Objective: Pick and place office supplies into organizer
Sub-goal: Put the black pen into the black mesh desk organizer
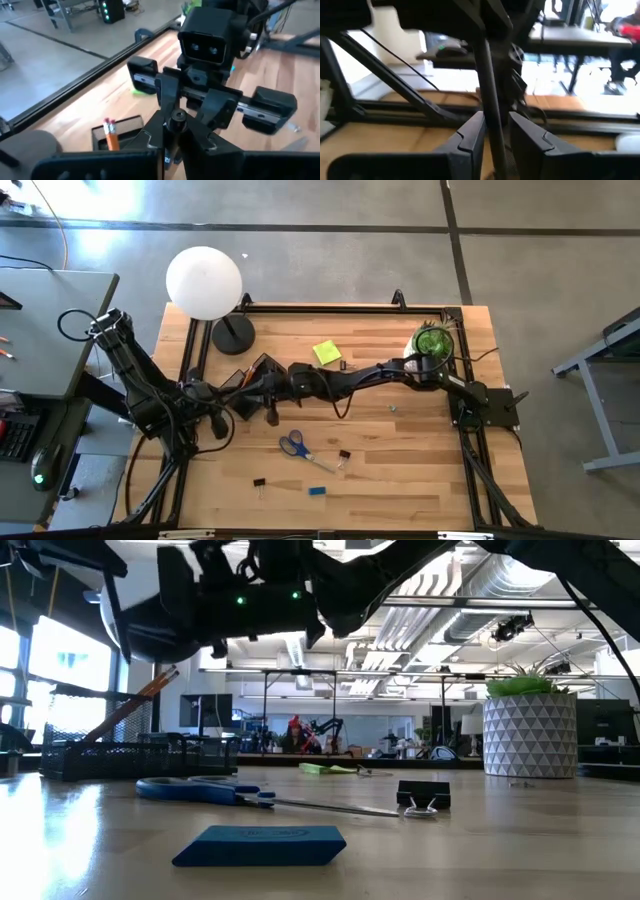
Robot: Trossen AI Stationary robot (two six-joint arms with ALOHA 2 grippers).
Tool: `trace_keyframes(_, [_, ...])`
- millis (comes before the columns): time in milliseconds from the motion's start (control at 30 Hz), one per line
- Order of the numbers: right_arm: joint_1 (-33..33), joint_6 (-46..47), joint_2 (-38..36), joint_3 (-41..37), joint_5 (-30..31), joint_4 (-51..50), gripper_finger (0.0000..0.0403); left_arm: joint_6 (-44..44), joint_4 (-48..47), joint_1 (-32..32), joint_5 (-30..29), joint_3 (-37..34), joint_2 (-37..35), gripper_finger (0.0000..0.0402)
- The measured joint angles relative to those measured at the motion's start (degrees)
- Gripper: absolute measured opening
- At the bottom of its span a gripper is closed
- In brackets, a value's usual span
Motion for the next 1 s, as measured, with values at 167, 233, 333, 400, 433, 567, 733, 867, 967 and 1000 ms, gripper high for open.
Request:
trace_keyframes(167, [-0.6, 1.45, 0.0, 0.0, 2.8, -8.71, 0.0098, -3.42, -4.99, -0.02, 2.36, 0.0, -0.12, 0.0014])
trace_keyframes(233, [-0.77, 1.29, 0.0, 0.0, 3.38, -11.47, 0.0104, -4.34, -7.1, 0.0, 3.19, 0.0, -0.13, 0.0013])
trace_keyframes(333, [-0.54, 1.26, 0.0, 0.0, 3.06, -14.78, 0.0109, -8.19, -11.44, 0.0, 4.72, 0.02, -0.39, 0.0013])
trace_keyframes(400, [-0.11, 1.21, 0.0, 0.0, 1.87, -16.34, 0.0109, -10.66, -14.65, 0.0, 6.3, 0.04, -0.37, 0.0013])
trace_keyframes(433, [0.2, 1.16, 0.0, 0.0, 1.52, -16.9, 0.0109, -12.42, -16.78, 0.0, 7.14, 0.04, -0.37, 0.0013])
trace_keyframes(567, [1.65, -0.08, 0.0, 0.0, 0.24, -19.12, 0.0109, -13.78, -17.15, 1.17, 8.24, -0.05, -1.24, 0.0013])
trace_keyframes(733, [3.62, -2.04, -0.04, 0.0, 0.2, -21.67, 0.011, -11.76, -17.06, 6.57, 12.91, -0.04, -1.07, 0.0013])
trace_keyframes(867, [4.95, -2.0, -0.04, 0.0, 0.2, -23.1, 0.011, -10.42, -16.07, 10.52, 15.98, -0.04, -0.02, 0.0028])
trace_keyframes(967, [5.72, -2.43, -0.07, 0.0, 0.22, -23.91, 0.011, -6.95, -11.83, 11.63, 15.91, -0.04, 0.53, 0.0046])
trace_keyframes(1000, [5.88, -2.44, -0.1, 0.0, 0.34, -24.26, 0.011, -5.39, -9.86, 11.61, 15.97, -0.04, 0.7, 0.0049])
